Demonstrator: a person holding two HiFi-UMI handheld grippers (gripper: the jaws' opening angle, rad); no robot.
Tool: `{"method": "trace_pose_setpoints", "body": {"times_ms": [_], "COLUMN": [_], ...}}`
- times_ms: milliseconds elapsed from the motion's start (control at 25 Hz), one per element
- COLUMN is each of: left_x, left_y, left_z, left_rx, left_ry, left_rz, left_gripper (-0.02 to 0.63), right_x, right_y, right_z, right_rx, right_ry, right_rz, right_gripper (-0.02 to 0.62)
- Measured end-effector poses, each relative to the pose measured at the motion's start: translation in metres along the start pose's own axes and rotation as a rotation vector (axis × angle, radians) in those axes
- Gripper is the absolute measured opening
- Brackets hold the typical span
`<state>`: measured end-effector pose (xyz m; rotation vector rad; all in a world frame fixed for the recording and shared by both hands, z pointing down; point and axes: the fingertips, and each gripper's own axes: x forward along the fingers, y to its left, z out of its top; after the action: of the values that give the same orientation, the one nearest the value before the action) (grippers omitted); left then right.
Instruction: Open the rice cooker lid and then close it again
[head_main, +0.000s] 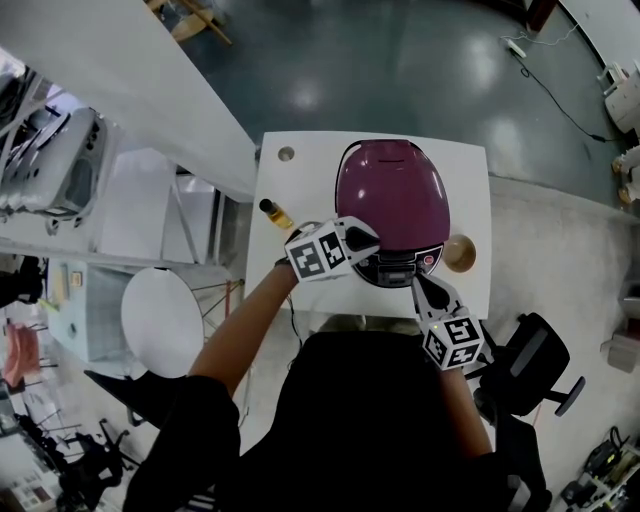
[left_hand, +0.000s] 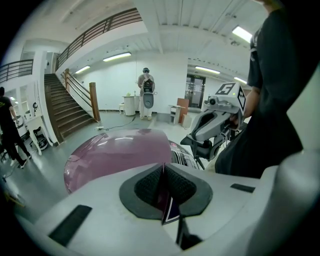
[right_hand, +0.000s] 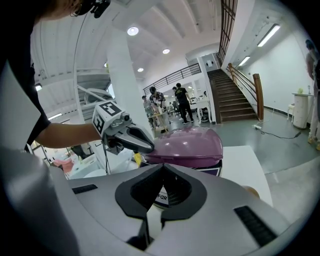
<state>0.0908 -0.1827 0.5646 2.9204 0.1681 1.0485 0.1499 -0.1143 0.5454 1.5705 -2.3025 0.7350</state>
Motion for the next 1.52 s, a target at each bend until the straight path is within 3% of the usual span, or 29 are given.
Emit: {"method": "trace_pose_setpoints", "body": {"times_ms": [320, 800, 1000, 1280, 1400, 1520], "left_x": [0.006, 0.015, 0.020, 0.025, 0.026, 0.029], "left_y": [0.000, 0.001, 0.006, 0.007, 0.006, 0.006], "left_z": [-0.008, -0.021, -0.017, -0.016, -0.016, -0.016], "left_rx": [-0.036, -0.124, -0.230, -0.275, -0.311, -0.269], "left_ry": [0.015, 0.057, 0.053, 0.071, 0.141, 0.243], "left_rz": [-0.006, -0.021, -0.021, -0.011, 0.017, 0.047], "left_gripper": [0.005, 0.003, 0.003, 0.002, 0.001, 0.002], "right_x": [0.006, 0.017, 0.024, 0.035, 0.036, 0.040], "right_y": [-0.003, -0.014, -0.022, -0.031, -0.037, -0.045], "right_z": [0.000, -0.005, -0.001, 0.002, 0.005, 0.009], "right_rx": [-0.007, 0.072, 0.077, 0.076, 0.077, 0.077], "right_ry": [0.012, 0.030, 0.039, 0.053, 0.055, 0.056], "right_rz": [0.002, 0.028, 0.036, 0.049, 0.046, 0.038], "right_gripper": [0.000, 0.000, 0.000, 0.000, 0.000, 0.000]}}
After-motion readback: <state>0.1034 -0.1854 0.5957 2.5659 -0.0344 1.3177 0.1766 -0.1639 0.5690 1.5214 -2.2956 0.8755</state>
